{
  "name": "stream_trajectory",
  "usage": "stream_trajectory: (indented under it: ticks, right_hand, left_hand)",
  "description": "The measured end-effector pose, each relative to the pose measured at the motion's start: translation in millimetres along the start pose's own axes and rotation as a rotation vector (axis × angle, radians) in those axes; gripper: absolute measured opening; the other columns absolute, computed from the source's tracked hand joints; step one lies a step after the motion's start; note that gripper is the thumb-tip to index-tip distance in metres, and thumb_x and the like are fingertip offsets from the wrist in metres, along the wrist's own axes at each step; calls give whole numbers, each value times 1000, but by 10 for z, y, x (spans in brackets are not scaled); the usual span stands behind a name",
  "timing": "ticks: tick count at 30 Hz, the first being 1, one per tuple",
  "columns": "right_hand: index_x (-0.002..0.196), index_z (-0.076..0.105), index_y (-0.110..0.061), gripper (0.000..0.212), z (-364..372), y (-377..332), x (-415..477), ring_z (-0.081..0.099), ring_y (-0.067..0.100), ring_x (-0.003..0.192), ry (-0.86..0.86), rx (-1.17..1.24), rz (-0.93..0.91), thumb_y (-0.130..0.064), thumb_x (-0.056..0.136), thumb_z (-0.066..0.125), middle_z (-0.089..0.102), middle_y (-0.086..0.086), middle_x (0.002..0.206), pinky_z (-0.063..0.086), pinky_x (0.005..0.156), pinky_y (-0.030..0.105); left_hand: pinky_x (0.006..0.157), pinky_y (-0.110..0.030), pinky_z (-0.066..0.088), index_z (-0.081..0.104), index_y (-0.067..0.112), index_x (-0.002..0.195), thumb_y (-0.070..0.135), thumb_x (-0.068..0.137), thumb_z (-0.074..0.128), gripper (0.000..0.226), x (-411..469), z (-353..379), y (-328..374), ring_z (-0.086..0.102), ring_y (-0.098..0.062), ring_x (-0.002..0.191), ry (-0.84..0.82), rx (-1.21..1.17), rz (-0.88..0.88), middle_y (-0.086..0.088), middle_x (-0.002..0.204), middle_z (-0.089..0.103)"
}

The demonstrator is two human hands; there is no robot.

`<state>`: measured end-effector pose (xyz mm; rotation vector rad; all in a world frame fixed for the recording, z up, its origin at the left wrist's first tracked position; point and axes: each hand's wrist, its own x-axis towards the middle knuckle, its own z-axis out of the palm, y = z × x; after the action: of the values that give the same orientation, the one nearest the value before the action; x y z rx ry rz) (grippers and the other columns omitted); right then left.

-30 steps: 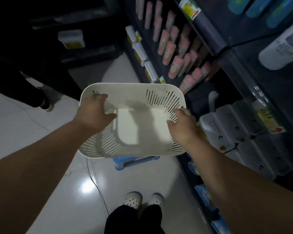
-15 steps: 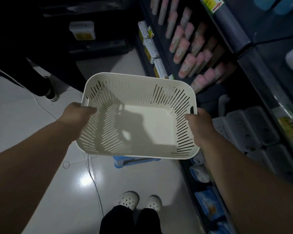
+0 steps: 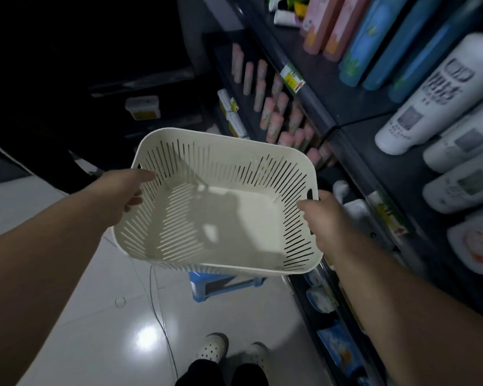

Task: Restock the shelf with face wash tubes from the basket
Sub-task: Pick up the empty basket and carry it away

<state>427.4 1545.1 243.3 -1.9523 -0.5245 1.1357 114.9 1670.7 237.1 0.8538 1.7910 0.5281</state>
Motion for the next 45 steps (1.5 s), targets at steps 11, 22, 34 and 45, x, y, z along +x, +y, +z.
stream_trajectory:
  ticks: [11, 22, 34, 45]
  right_hand:
    - [100, 60, -11, 10, -320, -385, -735, 44, 11, 52, 156, 57, 20, -9, 92, 54, 51, -1, 66, 31, 35, 17]
    - [118, 57, -6, 25, -508, -427, -1545, 50, 15, 62, 478, 224, 114, -12, 93, 54, 56, 5, 82, 34, 37, 20]
    - [93, 59, -8, 5, -920, 180, -2577, 47, 19, 62, 755, 330, 207, -9, 91, 55, 51, 8, 74, 34, 51, 26]
    - [103, 59, -4, 18, -1375, 971, -3508, 49, 24, 65, 986, 430, 326, -10, 86, 56, 54, 14, 81, 30, 48, 24]
  left_hand:
    - [47, -26, 29, 47, 11, 75, 39, 83, 65, 34, -252, -69, 736, 49, -19, 56, -175, 69, 83, -5, 69, 48]
    - [50, -27, 35, 49, 12, 78, 40, 82, 65, 33, -590, 198, 1424, 54, -20, 61, -481, 247, 262, -5, 72, 51]
    - [51, -25, 26, 43, 15, 73, 40, 86, 61, 33, -1479, 846, 1319, 49, -20, 58, -778, 457, 358, -4, 68, 43]
    - [47, -28, 24, 38, 15, 64, 36, 90, 57, 38, -2459, 1366, 816, 38, -21, 50, -1026, 705, 349, -3, 57, 33]
